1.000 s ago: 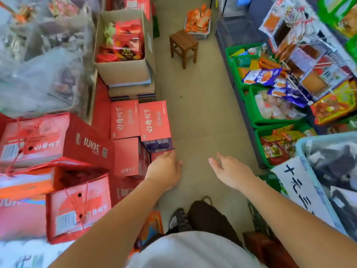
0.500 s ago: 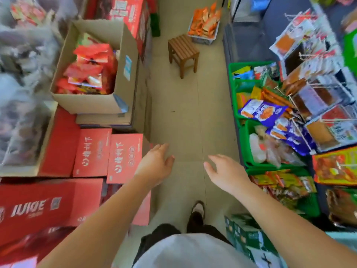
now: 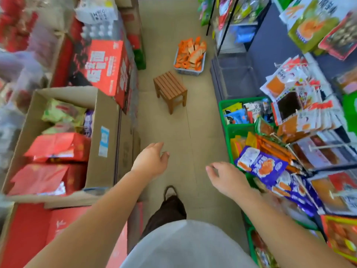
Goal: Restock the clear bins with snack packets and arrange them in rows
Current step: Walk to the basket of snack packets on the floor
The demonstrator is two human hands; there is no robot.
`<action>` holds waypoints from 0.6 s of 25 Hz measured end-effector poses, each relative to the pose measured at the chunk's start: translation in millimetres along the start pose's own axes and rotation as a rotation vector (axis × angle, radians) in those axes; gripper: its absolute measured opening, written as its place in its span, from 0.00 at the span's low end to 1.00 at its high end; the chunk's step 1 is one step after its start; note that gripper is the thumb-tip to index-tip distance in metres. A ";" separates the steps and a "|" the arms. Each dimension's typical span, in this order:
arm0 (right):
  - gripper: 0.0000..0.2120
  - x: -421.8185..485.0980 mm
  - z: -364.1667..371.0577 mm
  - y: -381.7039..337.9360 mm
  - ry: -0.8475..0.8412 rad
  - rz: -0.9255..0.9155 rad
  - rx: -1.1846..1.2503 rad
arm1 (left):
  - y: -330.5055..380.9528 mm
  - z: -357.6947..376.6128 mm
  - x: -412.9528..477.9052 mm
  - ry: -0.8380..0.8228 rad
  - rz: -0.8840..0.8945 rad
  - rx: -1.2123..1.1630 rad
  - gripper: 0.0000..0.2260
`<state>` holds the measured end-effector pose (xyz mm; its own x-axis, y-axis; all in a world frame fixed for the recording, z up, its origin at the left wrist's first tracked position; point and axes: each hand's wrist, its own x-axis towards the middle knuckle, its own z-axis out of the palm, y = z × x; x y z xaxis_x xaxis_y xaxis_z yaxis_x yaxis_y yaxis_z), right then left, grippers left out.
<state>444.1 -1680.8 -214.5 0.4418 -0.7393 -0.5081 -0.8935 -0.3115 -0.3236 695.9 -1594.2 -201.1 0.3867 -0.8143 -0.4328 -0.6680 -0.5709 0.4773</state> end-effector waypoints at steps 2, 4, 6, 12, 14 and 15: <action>0.21 39.8 -38.1 -13.9 0.016 0.016 0.027 | 14.3 -26.4 47.4 -0.026 -0.003 0.011 0.27; 0.21 83.0 -75.4 -22.9 0.043 -0.002 0.039 | 30.8 -48.8 97.0 -0.061 0.004 0.038 0.27; 0.22 135.8 -114.4 -23.9 0.075 0.009 0.042 | 48.5 -71.9 160.1 -0.074 0.012 0.049 0.27; 0.23 309.9 -196.8 -10.2 0.105 -0.014 0.089 | 115.4 -124.9 334.8 -0.062 0.014 0.057 0.26; 0.22 362.2 -228.9 -11.8 0.096 -0.040 0.088 | 137.8 -147.2 382.4 -0.047 0.013 0.043 0.25; 0.22 388.8 -247.7 -14.0 0.091 -0.048 0.080 | 149.0 -161.0 407.6 -0.037 0.009 0.030 0.25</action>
<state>608.3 -2111.7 -209.9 0.4713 -0.7769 -0.4176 -0.8607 -0.3017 -0.4101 856.3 -2028.0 -183.2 0.3569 -0.8149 -0.4568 -0.6908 -0.5594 0.4582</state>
